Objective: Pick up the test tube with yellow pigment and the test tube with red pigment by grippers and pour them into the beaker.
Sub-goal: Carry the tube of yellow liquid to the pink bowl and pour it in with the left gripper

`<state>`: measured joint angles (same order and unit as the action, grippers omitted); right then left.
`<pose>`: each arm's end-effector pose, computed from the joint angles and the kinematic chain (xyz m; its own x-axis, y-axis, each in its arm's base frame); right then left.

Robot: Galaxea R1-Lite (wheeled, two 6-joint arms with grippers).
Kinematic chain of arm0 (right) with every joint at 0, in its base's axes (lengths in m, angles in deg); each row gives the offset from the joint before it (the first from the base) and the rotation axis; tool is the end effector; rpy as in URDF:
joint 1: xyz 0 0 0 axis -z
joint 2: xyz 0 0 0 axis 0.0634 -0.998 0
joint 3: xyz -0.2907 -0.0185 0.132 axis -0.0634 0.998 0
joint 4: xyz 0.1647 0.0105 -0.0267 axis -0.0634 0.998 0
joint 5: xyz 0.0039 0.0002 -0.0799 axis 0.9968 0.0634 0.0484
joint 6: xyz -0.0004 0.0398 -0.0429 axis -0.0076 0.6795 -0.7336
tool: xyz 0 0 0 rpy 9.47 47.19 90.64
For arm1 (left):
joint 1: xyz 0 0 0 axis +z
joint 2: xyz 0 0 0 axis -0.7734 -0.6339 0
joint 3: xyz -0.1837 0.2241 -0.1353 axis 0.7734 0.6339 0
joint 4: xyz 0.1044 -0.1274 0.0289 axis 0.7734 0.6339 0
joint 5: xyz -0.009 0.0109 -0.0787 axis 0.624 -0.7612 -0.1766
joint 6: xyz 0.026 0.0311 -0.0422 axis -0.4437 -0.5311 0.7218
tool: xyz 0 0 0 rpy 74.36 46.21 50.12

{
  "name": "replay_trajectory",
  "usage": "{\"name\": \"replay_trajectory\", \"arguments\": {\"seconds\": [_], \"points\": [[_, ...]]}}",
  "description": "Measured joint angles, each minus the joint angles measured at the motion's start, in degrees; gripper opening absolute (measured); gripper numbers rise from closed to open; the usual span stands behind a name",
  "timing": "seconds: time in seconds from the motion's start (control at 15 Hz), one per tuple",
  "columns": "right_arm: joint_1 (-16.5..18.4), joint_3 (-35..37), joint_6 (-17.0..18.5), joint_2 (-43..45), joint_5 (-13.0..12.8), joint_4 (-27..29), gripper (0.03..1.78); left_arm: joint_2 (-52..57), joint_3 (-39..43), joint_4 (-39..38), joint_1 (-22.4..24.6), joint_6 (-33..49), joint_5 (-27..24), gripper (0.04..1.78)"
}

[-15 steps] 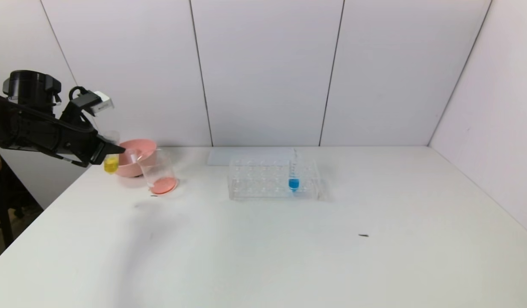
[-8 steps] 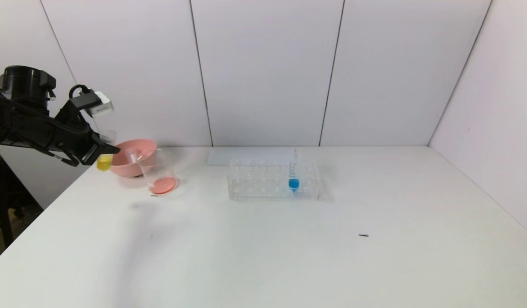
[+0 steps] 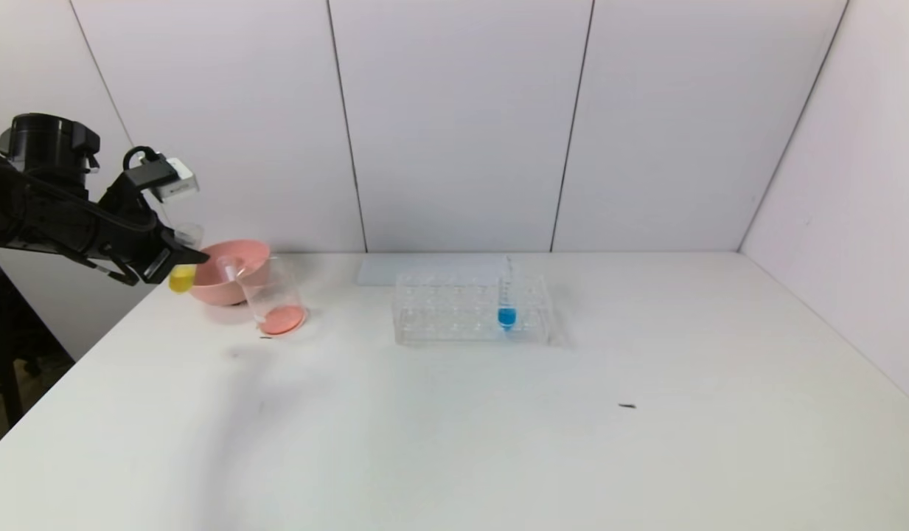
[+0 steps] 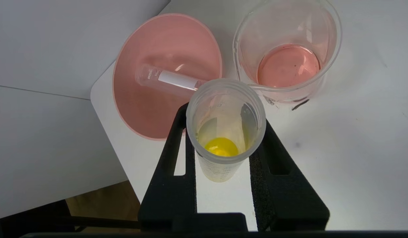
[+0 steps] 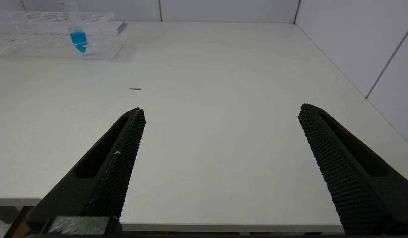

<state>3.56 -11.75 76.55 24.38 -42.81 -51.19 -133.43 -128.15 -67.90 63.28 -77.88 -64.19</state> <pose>-0.0322 -0.0001 0.0760 1.0000 0.0000 0.0017 0.0000 1.0000 0.0018 0.3699 0.0609 0.2351 0.8001 -0.1942 -0.5676 0.4912 0.7552 0.4340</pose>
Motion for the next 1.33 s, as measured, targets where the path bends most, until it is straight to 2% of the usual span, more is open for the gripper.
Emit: {"name": "replay_trajectory", "arguments": {"seconds": [0.33, 0.93, 1.33], "points": [[0.0, 0.0, 0.0, 0.0, 0.0, 0.0, 1.7, -0.9, -1.7, 1.1, -0.5, -1.4, 0.0, 0.47], [0.0, 0.0, 0.0, 0.0, 0.0, 0.0, 1.7, -3.3, -12.7, 16.8, 0.1, -10.8, 0.6, 0.47], [0.0, 0.0, 0.0, 0.0, 0.0, 0.0, 1.7, -4.9, -16.8, 21.2, 0.7, -14.5, 0.7, 0.47]]}}
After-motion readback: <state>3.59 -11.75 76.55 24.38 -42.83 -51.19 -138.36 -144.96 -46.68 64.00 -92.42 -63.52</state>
